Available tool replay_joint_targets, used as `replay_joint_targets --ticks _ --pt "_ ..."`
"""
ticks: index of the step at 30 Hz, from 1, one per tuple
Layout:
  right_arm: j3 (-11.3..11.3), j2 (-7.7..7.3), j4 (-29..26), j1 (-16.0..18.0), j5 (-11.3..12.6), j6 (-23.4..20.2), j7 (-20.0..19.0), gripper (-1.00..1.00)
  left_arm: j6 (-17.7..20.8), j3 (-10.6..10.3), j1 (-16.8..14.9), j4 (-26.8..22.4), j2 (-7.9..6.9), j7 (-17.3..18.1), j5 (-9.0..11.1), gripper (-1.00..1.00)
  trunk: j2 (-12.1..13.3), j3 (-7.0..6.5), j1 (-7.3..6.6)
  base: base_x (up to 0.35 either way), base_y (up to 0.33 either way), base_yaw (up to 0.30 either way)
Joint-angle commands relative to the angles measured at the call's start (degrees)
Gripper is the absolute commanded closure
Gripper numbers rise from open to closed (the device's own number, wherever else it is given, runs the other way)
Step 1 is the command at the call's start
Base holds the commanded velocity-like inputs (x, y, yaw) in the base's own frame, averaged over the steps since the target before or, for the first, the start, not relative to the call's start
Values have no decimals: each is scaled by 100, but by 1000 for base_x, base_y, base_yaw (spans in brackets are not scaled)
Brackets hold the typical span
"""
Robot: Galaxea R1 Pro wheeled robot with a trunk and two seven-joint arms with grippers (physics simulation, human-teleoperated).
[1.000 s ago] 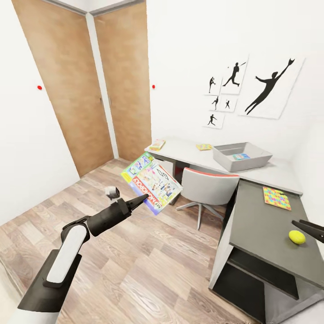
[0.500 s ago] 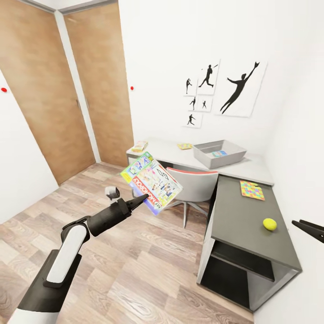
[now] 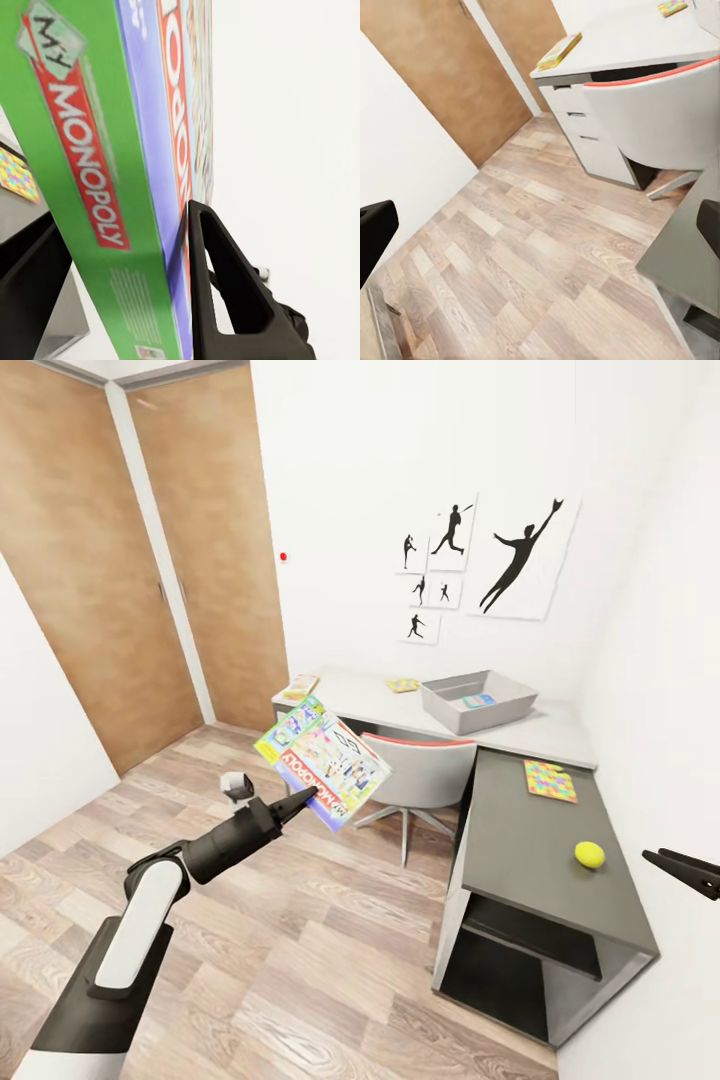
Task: Put all the toys in the child's room - the three board games (two on the bed and one on the table), the two jigsaw puzzles on the table, and the tennis ball on the table - inside the toy box on the table in the child's room.
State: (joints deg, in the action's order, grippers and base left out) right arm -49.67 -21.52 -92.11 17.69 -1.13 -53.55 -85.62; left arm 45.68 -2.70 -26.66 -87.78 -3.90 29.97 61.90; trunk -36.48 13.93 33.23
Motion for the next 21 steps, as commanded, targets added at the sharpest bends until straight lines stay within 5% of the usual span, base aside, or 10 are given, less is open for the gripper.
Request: replay_joint_targets --ticks 1,21 --pt "-130 -3 -3 9 -20 2 -30 -100 27 15 3 -2 -2 0 30 100 -7 8 3 99 0 -14" --pt "-132 -2 -26 6 -21 2 -36 -100 21 84 31 2 -2 9 32 100 -7 8 3 272 0 -3"
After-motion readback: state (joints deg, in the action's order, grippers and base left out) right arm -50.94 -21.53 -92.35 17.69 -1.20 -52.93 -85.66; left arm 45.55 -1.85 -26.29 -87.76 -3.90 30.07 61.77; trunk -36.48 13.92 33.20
